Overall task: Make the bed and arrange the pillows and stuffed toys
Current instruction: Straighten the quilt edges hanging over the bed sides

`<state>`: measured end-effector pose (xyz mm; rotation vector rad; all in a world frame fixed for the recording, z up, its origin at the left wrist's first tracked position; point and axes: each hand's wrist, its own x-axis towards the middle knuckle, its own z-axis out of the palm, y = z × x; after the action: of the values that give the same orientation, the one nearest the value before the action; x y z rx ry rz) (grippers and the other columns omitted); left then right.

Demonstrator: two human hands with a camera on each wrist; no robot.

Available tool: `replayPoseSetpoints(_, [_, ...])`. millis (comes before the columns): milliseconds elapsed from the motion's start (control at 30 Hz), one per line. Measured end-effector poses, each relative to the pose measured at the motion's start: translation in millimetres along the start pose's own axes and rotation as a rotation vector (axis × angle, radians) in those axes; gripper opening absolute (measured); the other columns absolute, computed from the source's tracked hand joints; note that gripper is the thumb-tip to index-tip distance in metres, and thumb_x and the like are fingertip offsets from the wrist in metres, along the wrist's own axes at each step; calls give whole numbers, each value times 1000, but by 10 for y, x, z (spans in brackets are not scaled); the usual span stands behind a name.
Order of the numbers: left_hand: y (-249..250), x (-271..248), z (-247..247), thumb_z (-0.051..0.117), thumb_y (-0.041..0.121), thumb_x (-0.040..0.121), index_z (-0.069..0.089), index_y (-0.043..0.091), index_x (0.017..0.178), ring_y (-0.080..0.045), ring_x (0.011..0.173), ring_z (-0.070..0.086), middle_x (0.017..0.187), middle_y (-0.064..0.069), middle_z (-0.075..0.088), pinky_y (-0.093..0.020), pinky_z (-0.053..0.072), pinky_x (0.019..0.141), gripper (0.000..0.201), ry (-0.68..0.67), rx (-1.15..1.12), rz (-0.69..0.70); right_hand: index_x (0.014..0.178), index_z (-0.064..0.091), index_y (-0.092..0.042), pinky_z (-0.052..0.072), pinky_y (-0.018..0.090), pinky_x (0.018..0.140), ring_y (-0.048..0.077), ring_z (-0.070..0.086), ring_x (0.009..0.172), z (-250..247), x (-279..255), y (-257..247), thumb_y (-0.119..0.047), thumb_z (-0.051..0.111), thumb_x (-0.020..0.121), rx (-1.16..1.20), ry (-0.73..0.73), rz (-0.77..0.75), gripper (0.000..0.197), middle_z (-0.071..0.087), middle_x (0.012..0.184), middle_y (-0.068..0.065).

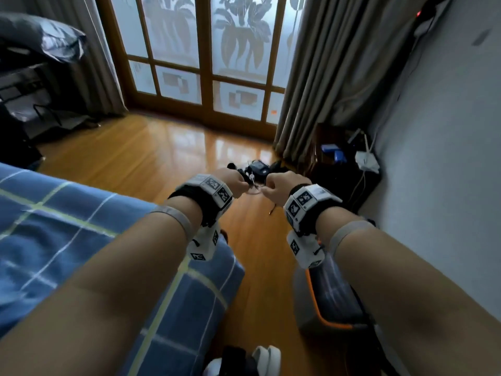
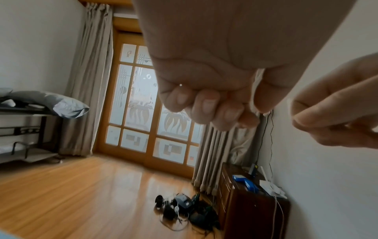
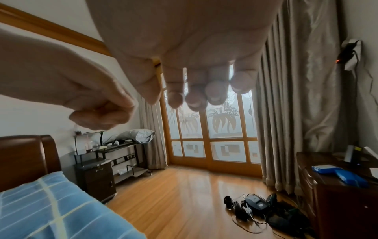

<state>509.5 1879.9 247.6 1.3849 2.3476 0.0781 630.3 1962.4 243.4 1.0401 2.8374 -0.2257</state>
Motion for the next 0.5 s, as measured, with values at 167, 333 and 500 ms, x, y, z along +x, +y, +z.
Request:
replayPoseSetpoints(167, [112,1254,-306,39,28,97,56,12,79,-13,58,44,71,-2,53,-22,33,52,29,-17,-42,45,99,61,-15,40,28,65,21,54,80,-121,978,413,-44,40,93,14,-34,9,36,59,91,4])
replayPoseSetpoints(333, [203,2543,-231,42,21,93,46,16,61,-13,57,41,63,0,47,-22,30,52,33,-54,-88,67,98,60,-14,37,27,57,24,59,82,-97,2171,1051,-41,38,95,8,-53,14,35,63,92,6])
replayPoseSetpoints(500, [-33,3696,-383,44,17,94,46,10,56,-15,53,36,56,-1,39,-22,25,48,38,-51,-242,-64,103,58,-17,32,23,52,22,54,80,-180,3551,1390,-43,38,94,-45,-118,-91,34,55,88,2])
